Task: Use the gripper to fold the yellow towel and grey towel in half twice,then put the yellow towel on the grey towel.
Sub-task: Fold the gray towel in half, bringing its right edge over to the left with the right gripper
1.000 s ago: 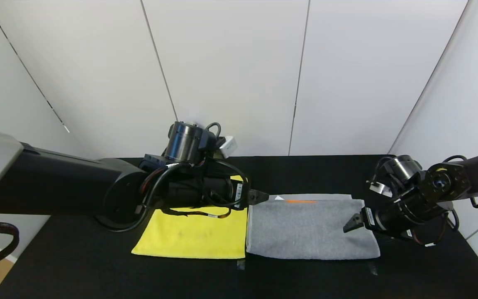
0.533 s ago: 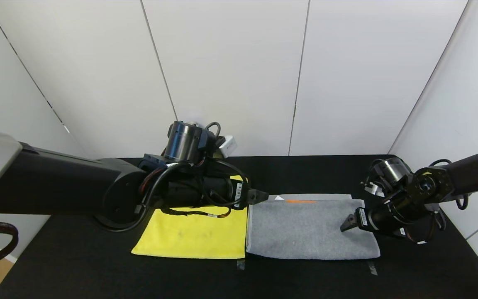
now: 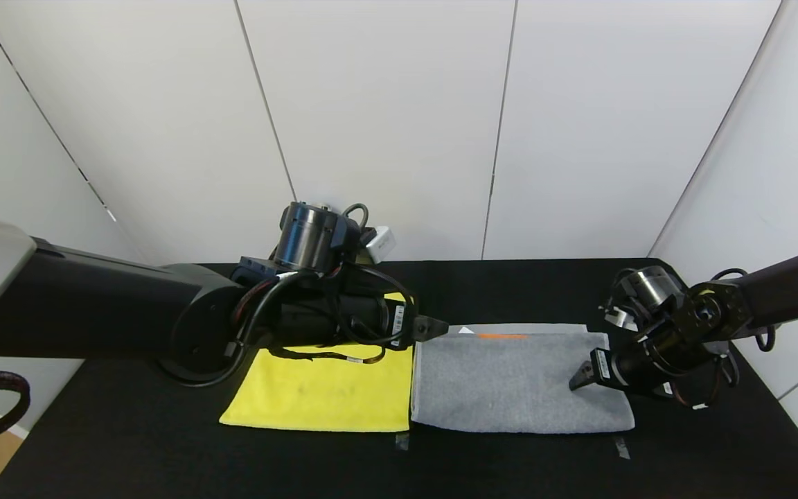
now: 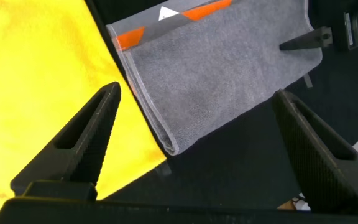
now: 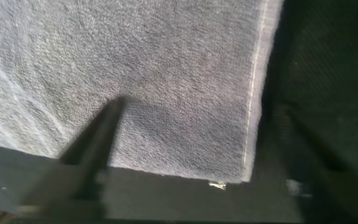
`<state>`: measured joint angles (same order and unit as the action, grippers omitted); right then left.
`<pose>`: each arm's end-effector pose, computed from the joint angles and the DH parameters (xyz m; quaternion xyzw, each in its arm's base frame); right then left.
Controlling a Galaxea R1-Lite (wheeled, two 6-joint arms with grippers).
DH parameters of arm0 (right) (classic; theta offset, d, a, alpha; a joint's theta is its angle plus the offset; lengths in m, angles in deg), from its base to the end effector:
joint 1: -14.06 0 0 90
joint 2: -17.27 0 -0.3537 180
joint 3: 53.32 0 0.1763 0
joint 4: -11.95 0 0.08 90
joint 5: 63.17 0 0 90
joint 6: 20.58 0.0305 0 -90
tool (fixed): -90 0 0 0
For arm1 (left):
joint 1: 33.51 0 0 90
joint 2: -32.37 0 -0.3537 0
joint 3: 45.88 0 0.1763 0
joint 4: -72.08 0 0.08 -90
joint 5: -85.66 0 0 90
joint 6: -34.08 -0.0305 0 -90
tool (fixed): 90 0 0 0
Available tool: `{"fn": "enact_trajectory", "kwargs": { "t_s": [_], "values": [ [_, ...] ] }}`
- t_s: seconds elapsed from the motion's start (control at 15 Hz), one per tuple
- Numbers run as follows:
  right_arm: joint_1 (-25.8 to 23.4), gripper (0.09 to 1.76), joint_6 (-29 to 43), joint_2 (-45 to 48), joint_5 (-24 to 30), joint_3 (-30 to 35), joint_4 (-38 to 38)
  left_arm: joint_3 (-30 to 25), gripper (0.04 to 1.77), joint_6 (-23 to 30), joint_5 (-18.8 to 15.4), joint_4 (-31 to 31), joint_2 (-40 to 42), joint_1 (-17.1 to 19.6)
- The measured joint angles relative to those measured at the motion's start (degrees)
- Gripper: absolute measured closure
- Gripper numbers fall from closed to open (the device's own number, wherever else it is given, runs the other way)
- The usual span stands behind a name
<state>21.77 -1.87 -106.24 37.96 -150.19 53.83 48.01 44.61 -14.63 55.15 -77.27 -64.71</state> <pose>0.3888 0.0586 0.1136 0.1491 0.5772 0.0420 0.8018 0.3232 -0.2021 0.2259 -0.0315 0.3067 -0.3131 0.8983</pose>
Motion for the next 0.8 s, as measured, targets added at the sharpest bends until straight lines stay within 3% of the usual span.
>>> {"fn": "enact_trajectory", "kwargs": {
  "t_s": [0.4, 0.47, 0.8],
  "values": [
    [0.09, 1.18, -0.07, 1.11, 3.01, 0.3, 0.16, 0.0, 0.09, 0.0, 0.02, -0.02, 0.0, 0.0],
    [0.09, 1.75, 0.0, 1.13, 3.01, 0.44, 0.2, 0.0, 0.09, 0.0, 0.02, -0.02, 0.0, 0.0],
    [0.09, 1.71, 0.59, 1.41, 3.05, 0.68, 0.35, 0.09, 0.09, -0.02, 0.0, -0.02, 0.0, 0.0]
  ]
}}
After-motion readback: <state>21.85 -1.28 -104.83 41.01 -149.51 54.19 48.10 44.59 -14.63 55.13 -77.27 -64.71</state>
